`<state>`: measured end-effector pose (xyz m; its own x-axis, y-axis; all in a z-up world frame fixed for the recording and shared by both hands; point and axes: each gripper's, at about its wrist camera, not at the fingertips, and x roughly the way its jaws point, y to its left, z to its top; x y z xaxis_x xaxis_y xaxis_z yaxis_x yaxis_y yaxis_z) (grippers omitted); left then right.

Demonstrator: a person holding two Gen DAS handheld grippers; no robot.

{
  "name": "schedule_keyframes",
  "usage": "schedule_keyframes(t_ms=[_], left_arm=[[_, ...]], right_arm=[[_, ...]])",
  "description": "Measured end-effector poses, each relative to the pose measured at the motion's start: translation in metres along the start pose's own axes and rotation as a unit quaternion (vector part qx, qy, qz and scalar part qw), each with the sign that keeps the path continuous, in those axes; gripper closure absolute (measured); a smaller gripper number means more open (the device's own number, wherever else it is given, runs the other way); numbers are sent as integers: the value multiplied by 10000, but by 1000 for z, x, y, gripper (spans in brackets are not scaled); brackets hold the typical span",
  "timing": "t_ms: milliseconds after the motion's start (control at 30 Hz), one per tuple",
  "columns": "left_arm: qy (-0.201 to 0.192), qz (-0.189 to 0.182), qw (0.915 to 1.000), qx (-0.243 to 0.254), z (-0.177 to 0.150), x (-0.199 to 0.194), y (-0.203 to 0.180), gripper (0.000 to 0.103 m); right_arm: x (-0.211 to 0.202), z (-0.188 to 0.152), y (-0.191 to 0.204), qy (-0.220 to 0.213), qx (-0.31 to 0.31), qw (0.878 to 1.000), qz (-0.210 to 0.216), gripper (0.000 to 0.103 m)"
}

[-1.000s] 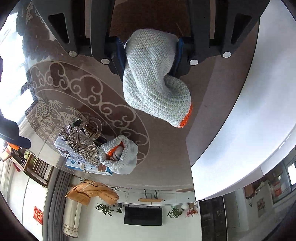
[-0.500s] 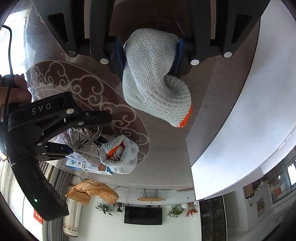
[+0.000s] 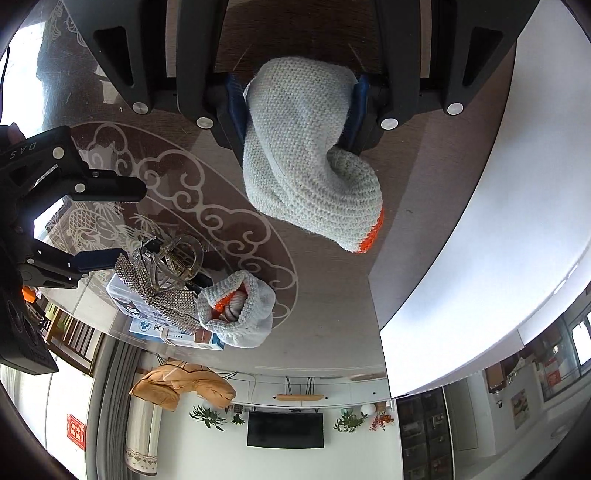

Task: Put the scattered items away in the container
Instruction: 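Reach the right tool to the glittery bow clip and close on it while the left tool holds the glove, then lift the bow clip with the right tool while the left tool holds the glove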

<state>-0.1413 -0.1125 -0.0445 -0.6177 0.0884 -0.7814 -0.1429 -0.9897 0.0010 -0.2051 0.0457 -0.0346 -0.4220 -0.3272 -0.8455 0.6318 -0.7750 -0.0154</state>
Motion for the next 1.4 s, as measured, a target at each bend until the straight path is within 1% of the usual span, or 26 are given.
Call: schedule_keyframes(t_ms=[33,100,133,200,233,300,400,433,467,500,533,667,733,800,833,900,933,1000,1067,1100,1167,1233,1300,1333,1400], left_arm=[[1,-8,10000,-4,0,0,0,57],[-1,-11,10000,0,-1,0,0,56],[-3,-11,10000,0,-1,0,0,56],[0,-11,10000,-1,-1,0,0,56],[-2,-12,10000,-2,-1,0,0,56],[0,-20,10000,-6,-1,0,0,56],[-2,-43,10000,-11,-1,0,0,55],[0,-43,10000,-8,-1,0,-1,55],[1,-44,10000,-7,-1,1,-1,55],[0,-44,10000,-6,-1,1,-1,55],[0,-45,10000,-8,-1,1,-1,55],[0,-46,10000,-8,-1,1,-1,55],[1,-49,10000,-8,-1,1,-1,55],[1,-66,10000,-3,0,1,-1,54],[3,-70,10000,3,-1,1,-2,53],[5,-69,10000,10,-1,1,-2,53],[4,-75,10000,12,-1,1,-2,53],[1,-111,9999,40,0,1,-3,53],[10,-182,9996,207,-1,1,-10,51],[8,-245,9993,288,-3,-1,-17,51],[-4,-519,9978,415,-9,-7,-36,51],[-8,-825,9949,587,-13,-12,-63,51],[1,-1003,9922,747,-14,-15,-88,50],[1,-1014,9917,795,-14,-15,-99,50],[5,-850,9934,777,-12,-14,-111,49]], right_arm=[[6,-3,-1,126,22,9999,33,19],[7,-7,-6,25,183,9996,205,16],[8,-7,-8,-14,235,9995,213,17],[11,-8,-5,2,260,9996,96,16],[13,-10,-2,-25,198,9998,-47,16],[13,-15,0,-127,340,9993,-114,16],[13,-11,-3,18,415,9990,-181,17],[11,-9,-6,-76,475,9987,-154,17],[6,-9,-8,-270,504,9984,17,17],[2,-7,-11,-450,531,9975,98,17],[0,-3,-14,-544,558,9969,77,17],[7,21,-13,-622,399,9973,-7,17],[16,31,-9,-605,304,9977,50,20],[26,41,1,-440,169,9989,40,50],[26,42,1,-467,207,9987,24,50],[27,45,-4,-468,394,9980,147,50],[24,42,-5,-501,411,9979,88,50],[11,27,-6,-557,541,9970,7,50],[-8,4,-9,-604,755,9952,-120,50],[-20,-12,-11,-612,884,9940,-214,50],[-45,-48,-16,-641,1230,9896,-378,50],[-71,-86,-18,-688,1469,9844,-689,50],[-91,-121,-17,-666,1606,9784,-1116,50],[-97,-133,-18,-663,1700,9752,-1253,49],[-107,-152,-28,-663,1935,9666,-1546,49]])
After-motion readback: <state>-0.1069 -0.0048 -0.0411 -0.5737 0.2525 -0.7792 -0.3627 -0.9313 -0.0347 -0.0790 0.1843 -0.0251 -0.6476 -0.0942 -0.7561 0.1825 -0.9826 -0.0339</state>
